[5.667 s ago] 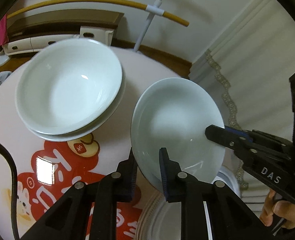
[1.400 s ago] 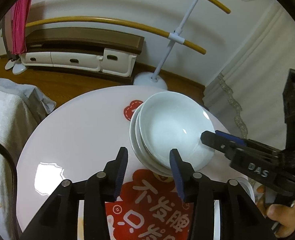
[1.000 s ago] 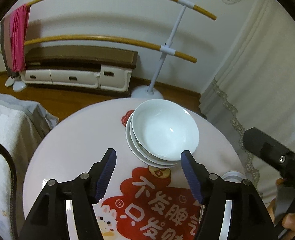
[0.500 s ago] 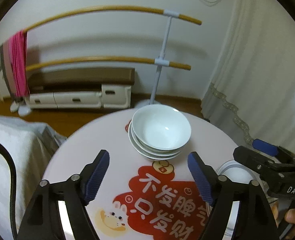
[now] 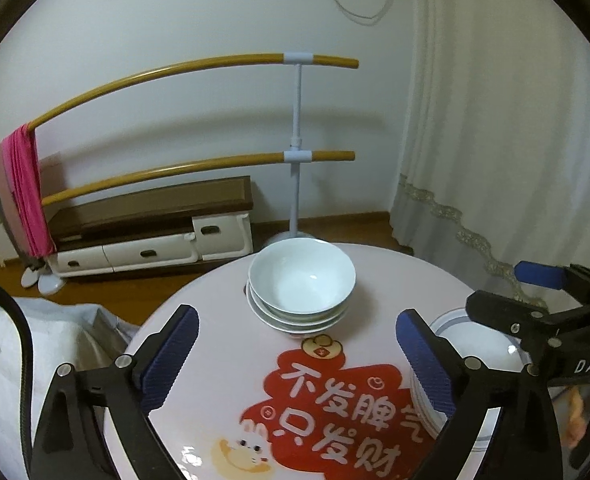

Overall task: Organize plates and bowls
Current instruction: 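Open both grippers and withdraw them from the nested white bowls, then grasp the rim of the nested bowl stack with the left gripper while the right gripper grasps it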

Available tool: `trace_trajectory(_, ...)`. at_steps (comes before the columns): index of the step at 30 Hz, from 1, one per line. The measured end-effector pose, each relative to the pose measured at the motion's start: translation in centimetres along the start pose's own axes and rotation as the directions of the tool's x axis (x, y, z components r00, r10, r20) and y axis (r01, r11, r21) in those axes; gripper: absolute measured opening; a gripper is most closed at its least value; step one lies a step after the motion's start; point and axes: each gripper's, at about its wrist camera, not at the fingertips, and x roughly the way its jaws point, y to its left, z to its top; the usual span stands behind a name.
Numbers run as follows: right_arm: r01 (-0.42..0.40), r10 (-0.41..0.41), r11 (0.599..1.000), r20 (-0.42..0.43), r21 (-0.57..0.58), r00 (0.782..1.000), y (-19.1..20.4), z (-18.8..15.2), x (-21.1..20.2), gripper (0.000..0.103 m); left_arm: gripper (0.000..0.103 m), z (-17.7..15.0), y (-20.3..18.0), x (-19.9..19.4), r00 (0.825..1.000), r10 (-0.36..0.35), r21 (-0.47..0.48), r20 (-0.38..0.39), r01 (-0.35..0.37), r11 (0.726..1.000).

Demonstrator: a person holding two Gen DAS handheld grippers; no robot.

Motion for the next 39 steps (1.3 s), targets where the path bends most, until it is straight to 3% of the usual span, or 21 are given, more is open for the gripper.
trace_trajectory(6,0.079,-0.077,0.995,-0.027,0.059,0.997,0.5,0.2,0.4,0.103,0.1,0.6,2.4,2.1,0.998,-0.045,0.057,-0.033,0.047,0.997)
trace_trajectory(11,0.122,-0.114,0.985,-0.068,0.125,0.991,0.9,0.3,1.5,0.103,0.1,2.3,5.2,5.7,0.99,-0.091,0.067,-0.107,0.098,0.993)
trace_trajectory(20,0.183,-0.143,0.957,-0.182,0.226,0.973,0.9,1.4,5.6,0.103,0.1,4.7,8.2,12.9,0.955,-0.174,0.042,-0.238,0.189,0.981)
trace_trajectory(24,0.183,-0.114,0.944,-0.251,0.273,0.961,0.8,2.0,8.4,0.101,0.1,5.7,9.4,15.3,0.943,-0.184,0.016,-0.277,0.195,0.981)
trace_trajectory(32,0.145,-0.048,0.94,-0.304,0.308,0.952,2.0,3.1,12.7,0.094,0.098,7.4,10.6,19.3,0.92,-0.199,-0.005,-0.338,0.21,0.978)
trace_trajectory(39,0.151,-0.029,0.937,-0.361,0.315,0.932,1.8,3.4,16.0,0.078,0.087,8.5,10.2,23.0,0.904,-0.193,-0.014,-0.382,0.203,0.979)
